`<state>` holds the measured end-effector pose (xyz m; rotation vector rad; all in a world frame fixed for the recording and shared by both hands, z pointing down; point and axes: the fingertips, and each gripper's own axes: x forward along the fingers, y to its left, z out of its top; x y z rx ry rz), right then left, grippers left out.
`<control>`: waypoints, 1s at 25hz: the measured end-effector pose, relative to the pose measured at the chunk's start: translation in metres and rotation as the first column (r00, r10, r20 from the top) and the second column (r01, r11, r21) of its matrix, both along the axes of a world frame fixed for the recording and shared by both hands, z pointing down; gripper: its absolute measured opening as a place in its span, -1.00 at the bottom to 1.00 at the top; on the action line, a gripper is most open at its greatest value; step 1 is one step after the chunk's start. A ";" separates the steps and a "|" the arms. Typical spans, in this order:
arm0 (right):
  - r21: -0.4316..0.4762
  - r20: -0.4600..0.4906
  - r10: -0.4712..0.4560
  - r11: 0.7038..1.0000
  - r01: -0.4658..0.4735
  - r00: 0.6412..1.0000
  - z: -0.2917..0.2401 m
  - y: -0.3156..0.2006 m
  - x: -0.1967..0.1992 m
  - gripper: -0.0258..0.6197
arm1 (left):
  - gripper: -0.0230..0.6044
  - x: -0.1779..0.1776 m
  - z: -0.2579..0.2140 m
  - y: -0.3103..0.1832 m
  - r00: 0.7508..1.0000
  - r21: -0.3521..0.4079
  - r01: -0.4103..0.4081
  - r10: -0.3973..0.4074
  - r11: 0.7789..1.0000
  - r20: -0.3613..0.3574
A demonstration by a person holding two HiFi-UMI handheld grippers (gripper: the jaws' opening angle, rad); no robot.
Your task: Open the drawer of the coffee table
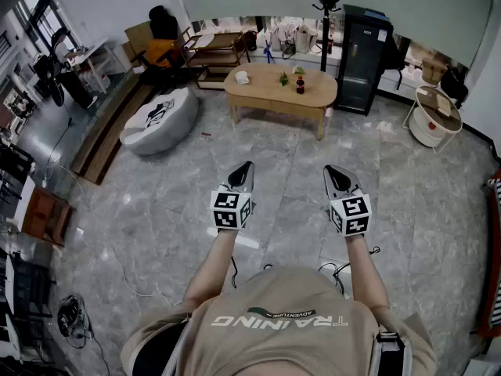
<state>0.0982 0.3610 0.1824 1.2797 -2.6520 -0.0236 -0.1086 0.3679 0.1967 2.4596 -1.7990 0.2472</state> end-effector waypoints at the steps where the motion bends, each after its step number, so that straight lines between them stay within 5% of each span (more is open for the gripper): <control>1: 0.003 0.000 0.000 1.000 0.000 1.000 -0.001 0.001 -0.003 -0.91 | -0.91 -0.001 0.000 0.001 1.000 -0.001 -0.001 0.001 1.000 0.004; 25: -0.011 -0.014 0.016 1.000 -0.016 1.000 0.011 -0.026 -0.029 -0.91 | -0.91 -0.030 0.018 -0.025 1.000 -0.024 -0.020 0.020 0.999 -0.021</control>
